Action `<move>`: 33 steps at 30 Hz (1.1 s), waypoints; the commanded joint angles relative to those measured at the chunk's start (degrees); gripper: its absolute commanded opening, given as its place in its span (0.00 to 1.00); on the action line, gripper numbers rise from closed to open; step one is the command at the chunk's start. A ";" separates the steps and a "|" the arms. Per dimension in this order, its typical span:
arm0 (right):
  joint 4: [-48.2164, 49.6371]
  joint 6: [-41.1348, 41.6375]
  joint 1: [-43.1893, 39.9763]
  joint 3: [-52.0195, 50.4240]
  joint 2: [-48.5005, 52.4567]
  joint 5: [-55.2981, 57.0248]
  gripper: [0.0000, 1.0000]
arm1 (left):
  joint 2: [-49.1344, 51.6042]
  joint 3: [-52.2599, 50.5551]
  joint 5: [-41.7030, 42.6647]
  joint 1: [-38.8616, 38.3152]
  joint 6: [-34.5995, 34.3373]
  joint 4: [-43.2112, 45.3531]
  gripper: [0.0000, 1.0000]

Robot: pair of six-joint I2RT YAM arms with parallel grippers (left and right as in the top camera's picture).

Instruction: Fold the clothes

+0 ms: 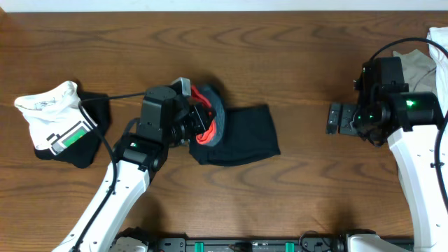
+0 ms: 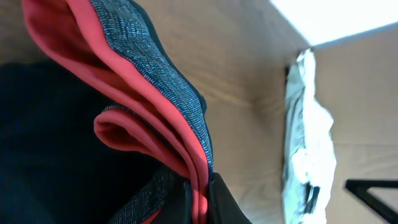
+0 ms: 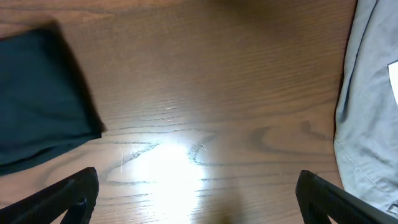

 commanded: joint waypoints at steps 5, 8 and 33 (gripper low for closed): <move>0.02 -0.76 -0.42 -0.37 -0.39 -2.03 0.99 | 0.76 1.38 -0.59 -1.66 -4.48 2.49 0.06; 0.20 -0.79 -0.42 -0.50 -0.26 -2.08 0.99 | 1.16 1.38 -0.59 -2.86 -4.92 3.82 0.06; 13.73 -0.55 -0.42 -13.88 1.55 -2.38 0.99 | 9.38 1.33 1.31 -11.63 -5.53 17.92 0.06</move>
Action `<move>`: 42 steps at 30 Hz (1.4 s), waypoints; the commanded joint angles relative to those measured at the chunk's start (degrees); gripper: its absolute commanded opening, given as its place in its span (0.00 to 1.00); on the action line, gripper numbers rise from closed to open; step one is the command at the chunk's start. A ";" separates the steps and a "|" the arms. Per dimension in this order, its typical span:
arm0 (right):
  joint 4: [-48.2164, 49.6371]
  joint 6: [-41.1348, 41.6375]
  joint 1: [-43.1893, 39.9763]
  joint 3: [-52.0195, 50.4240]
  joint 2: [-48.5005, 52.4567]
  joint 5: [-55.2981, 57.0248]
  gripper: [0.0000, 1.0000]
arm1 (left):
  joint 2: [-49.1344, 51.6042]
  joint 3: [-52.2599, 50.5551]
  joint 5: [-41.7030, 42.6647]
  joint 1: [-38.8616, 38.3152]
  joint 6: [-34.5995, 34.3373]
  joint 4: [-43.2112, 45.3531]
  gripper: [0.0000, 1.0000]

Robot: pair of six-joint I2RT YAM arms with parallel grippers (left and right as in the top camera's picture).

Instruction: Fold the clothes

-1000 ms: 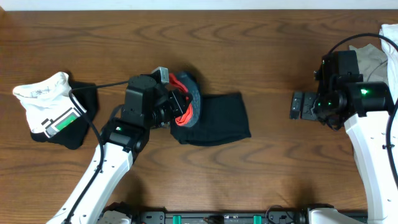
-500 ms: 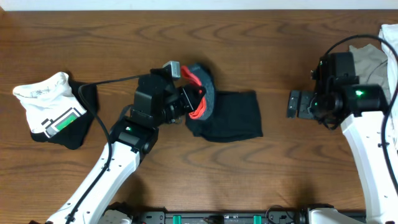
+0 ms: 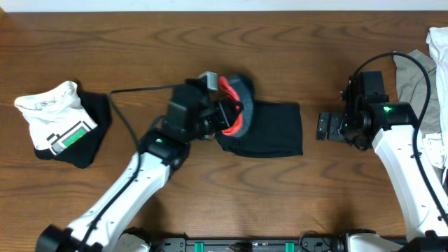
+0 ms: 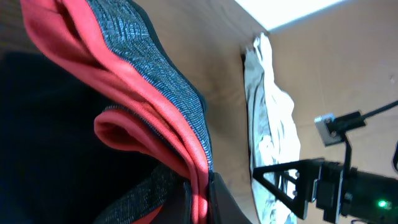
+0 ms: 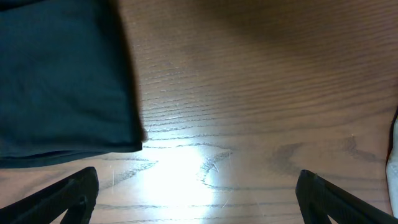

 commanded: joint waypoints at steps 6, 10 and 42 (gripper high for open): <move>0.11 -0.52 -0.42 -1.11 -0.11 -0.26 0.99 | 5.49 1.31 0.52 -4.13 -0.50 5.01 0.06; 1.18 -0.50 -0.42 -3.13 -0.11 -0.24 0.99 | 7.78 1.31 0.50 -4.98 -0.48 8.44 0.06; 8.61 -0.09 -0.42 -10.32 0.15 -5.77 0.99 | 14.64 2.01 11.74 -9.20 5.40 32.24 0.62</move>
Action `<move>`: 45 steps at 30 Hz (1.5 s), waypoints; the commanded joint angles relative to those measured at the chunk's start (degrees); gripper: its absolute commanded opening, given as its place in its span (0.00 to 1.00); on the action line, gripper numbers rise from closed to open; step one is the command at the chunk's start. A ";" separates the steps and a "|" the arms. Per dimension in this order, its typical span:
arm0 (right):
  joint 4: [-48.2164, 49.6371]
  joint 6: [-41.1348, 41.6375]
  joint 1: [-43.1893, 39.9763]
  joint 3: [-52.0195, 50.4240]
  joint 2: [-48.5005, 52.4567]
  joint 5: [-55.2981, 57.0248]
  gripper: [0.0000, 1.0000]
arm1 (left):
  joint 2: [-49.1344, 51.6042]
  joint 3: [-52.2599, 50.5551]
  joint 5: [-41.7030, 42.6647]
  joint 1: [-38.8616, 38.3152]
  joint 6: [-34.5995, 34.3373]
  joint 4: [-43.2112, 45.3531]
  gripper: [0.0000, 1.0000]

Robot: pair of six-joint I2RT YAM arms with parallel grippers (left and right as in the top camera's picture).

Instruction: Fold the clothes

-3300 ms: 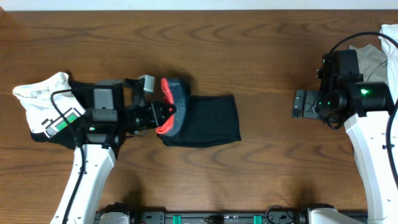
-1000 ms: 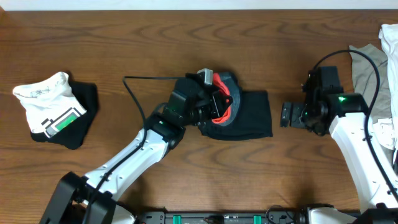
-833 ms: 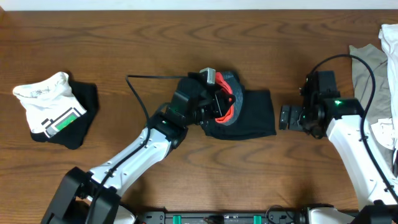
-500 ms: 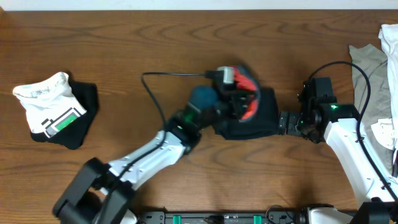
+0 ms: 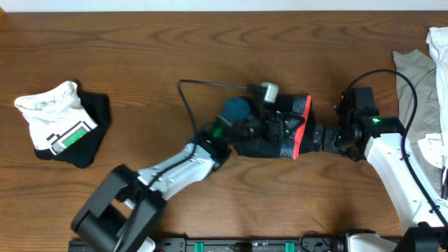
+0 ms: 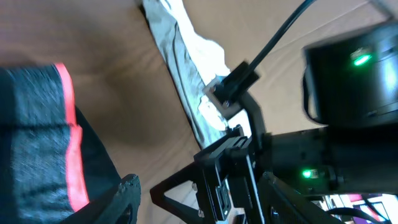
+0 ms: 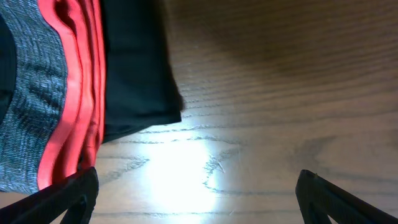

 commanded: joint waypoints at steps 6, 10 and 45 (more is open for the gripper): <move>4.46 -6.10 -0.42 -0.20 0.15 -22.16 0.94 | -7.78 1.11 1.07 9.35 15.65 -25.44 0.62; 5.38 -4.35 -0.42 -0.26 0.15 -23.43 0.75 | -7.87 1.09 -4.07 12.96 21.42 -42.75 0.62; 13.66 0.28 2.14 -4.92 9.70 -32.39 0.64 | -7.87 1.09 -25.62 15.56 25.42 -60.35 0.63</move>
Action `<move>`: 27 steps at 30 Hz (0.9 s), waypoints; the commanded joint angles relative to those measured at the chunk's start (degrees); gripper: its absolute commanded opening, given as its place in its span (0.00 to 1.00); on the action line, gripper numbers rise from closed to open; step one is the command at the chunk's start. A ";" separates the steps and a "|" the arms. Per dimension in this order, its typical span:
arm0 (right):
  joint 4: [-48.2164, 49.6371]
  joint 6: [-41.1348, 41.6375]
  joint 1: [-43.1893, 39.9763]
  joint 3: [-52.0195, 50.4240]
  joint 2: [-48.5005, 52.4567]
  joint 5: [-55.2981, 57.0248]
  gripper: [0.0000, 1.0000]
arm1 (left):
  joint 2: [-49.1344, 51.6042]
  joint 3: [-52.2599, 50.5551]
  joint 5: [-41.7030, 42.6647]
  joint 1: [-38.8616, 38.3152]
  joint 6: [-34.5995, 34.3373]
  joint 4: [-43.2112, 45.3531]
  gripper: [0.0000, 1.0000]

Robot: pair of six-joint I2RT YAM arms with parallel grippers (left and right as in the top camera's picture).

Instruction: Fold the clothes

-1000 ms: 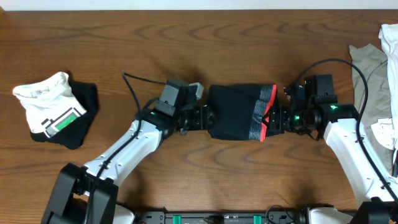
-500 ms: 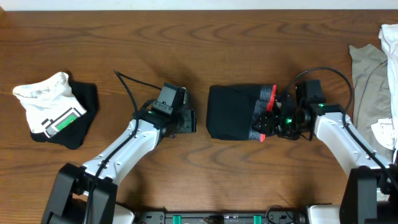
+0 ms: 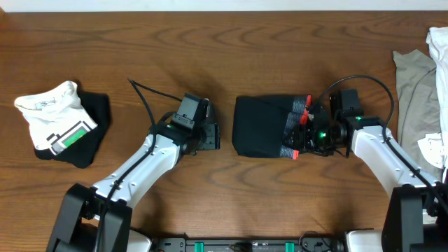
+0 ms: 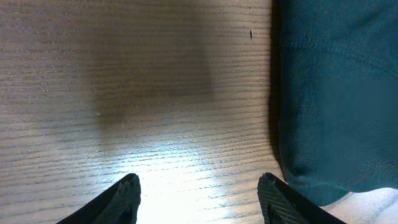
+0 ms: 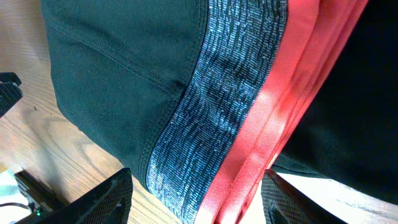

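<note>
A folded black garment (image 3: 260,136) with a grey and red waistband (image 3: 297,134) along its right end lies mid-table. My left gripper (image 3: 214,136) stands open just left of it over bare wood; in the left wrist view (image 4: 199,194) the garment (image 4: 336,93) fills the right side. From the right, my right gripper (image 3: 305,136) is open at the waistband end. The right wrist view shows its fingers (image 5: 118,186) straddling the grey and red band (image 5: 242,106), with the gripper (image 5: 196,190) not closed on it.
A folded white and black pile (image 3: 59,122) lies at the far left of the table. Pale unfolded clothes (image 3: 420,70) hang at the right edge. The left arm's cable (image 3: 150,105) loops over the wood behind it.
My left gripper, then open over the garment's right end, is now back at the garment's left side. The right gripper has moved left onto the waistband end. The garment lies flat.
My left gripper was shut on the red and grey waistband, held up over the garment's left end. Then the garment was further right, still gripped. Later the waistband lay over the right end and the left gripper was open. Now both grippers flank the folded piece.
</note>
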 commanded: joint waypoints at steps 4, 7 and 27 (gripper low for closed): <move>-0.02 1.55 2.10 -0.59 0.57 -0.98 0.65 | -0.24 0.37 -0.92 0.35 0.59 -0.33 0.63; 0.17 2.25 3.17 -0.59 0.57 -0.61 0.66 | -0.24 0.37 -0.92 0.35 0.59 -0.33 0.63; 0.72 -1.31 2.82 3.65 0.46 8.85 0.02 | -0.24 0.37 -0.92 0.35 0.59 -2.49 0.63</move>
